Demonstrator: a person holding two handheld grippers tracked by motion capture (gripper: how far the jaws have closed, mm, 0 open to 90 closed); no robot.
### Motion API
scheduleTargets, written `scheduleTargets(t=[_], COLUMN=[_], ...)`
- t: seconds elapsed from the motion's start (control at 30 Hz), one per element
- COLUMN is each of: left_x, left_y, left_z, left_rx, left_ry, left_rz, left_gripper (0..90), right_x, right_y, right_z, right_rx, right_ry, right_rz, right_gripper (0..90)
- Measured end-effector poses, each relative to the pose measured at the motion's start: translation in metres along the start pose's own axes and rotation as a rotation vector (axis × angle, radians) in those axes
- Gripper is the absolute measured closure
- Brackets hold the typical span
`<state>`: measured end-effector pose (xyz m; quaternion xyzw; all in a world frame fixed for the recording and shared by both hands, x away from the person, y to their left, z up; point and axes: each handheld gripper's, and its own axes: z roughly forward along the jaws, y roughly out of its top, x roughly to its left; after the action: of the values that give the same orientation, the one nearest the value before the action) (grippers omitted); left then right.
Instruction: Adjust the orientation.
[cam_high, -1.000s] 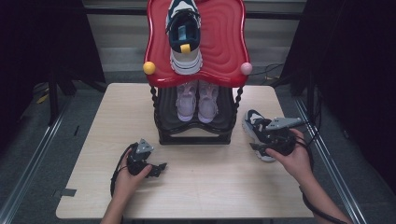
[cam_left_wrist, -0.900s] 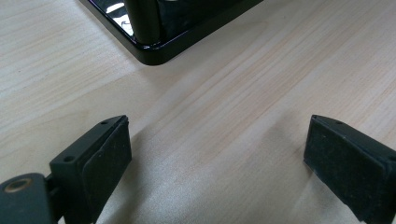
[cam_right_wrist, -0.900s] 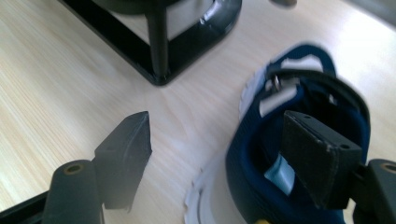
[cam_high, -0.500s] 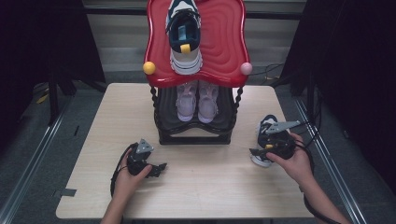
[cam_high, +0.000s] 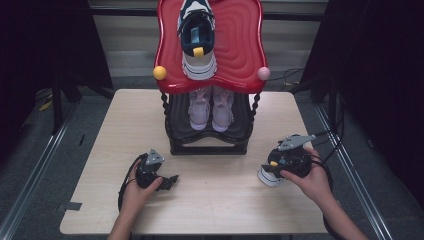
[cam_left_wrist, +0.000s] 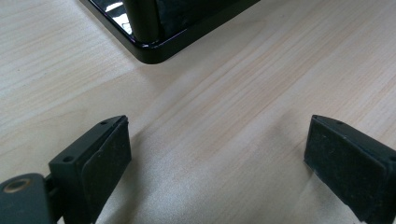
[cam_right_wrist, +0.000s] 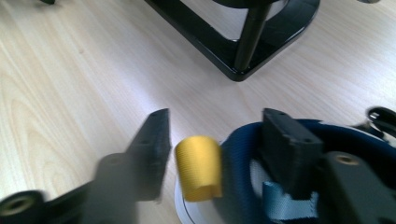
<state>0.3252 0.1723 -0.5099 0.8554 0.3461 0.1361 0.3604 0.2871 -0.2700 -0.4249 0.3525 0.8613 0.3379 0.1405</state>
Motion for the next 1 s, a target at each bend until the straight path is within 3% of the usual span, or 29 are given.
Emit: scheduleTargets(t=[0.13,0.37,0.5,0.6,0.7,0.77,1.0], left_x=[0.0,0.0,0.0,0.0,0.0,0.0,0.0], left_y=[0.0,0.0,0.0,0.0,0.0,0.0,0.0], left_z=[0.0,0.0,0.0,0.0,0.0,0.0,0.0], left_rx=[0.0,0.0,0.001,0.001,0.0,0.0,0.001], left_ry=[0.0,0.0,0.0,0.0,0.0,0.0,-0.003], left_rz=[0.0,0.0,0.001,0.001,0.0,0.0,-0.005], left_gripper=[6.8,6.8,6.8,6.7,6.7,6.7,6.2], right_x=[0.001,0.006,0.007,0.006,0.006,0.003,-0.001], right_y=[0.001,0.002,0.004,0.007,0.013,0.017,0.03], right_z=[-0.001,-0.004,-0.005,-0.005,-0.006,-0.007,-0.004], right_rx=[-0.003,-0.017,-0.021,-0.013,0.044,0.095,0.236], right_ry=[0.012,0.028,0.054,0.086,0.108,0.149,0.151], right_rz=[-0.012,-0.026,-0.023,-0.006,-0.001,-0.026,-0.05], right_gripper=[58.4,72.1,71.5,60.1,56.2,55.8,54.2])
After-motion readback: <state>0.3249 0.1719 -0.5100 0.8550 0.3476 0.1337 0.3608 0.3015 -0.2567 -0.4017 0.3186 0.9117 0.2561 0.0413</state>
